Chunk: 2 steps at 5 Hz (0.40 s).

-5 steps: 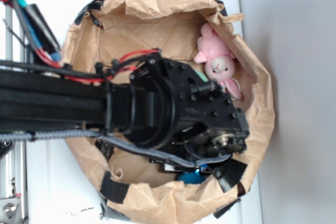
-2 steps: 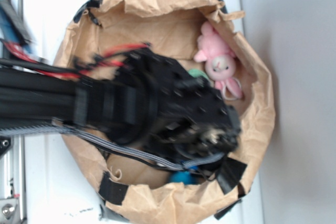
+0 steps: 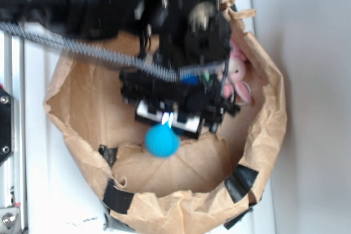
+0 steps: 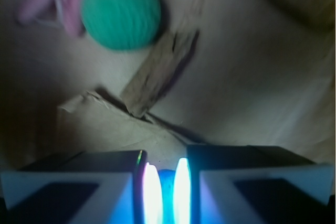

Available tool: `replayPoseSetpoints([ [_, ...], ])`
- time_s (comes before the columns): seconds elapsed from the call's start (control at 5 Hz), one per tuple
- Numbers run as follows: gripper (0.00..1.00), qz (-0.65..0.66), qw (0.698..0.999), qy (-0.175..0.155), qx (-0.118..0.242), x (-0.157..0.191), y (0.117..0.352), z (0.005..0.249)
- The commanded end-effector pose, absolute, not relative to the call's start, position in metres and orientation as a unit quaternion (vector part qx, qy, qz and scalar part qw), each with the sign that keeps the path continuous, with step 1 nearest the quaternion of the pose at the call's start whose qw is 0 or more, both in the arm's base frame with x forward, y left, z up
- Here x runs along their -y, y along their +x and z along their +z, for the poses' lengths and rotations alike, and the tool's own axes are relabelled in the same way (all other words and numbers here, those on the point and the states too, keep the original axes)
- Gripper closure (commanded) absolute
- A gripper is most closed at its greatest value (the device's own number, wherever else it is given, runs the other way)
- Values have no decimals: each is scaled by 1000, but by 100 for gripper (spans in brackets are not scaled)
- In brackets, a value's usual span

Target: Grab the blue ball.

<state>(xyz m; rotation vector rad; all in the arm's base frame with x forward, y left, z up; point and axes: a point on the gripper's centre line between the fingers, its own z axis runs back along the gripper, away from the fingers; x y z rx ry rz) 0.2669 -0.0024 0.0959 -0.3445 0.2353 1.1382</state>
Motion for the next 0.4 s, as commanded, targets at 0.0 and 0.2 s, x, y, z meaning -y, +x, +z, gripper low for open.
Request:
replayPoseSetpoints([
  [0.0, 100, 515, 842, -156, -14, -53, 273, 140],
  [0.2, 100, 485, 859, -160, 20, -64, 271, 155],
])
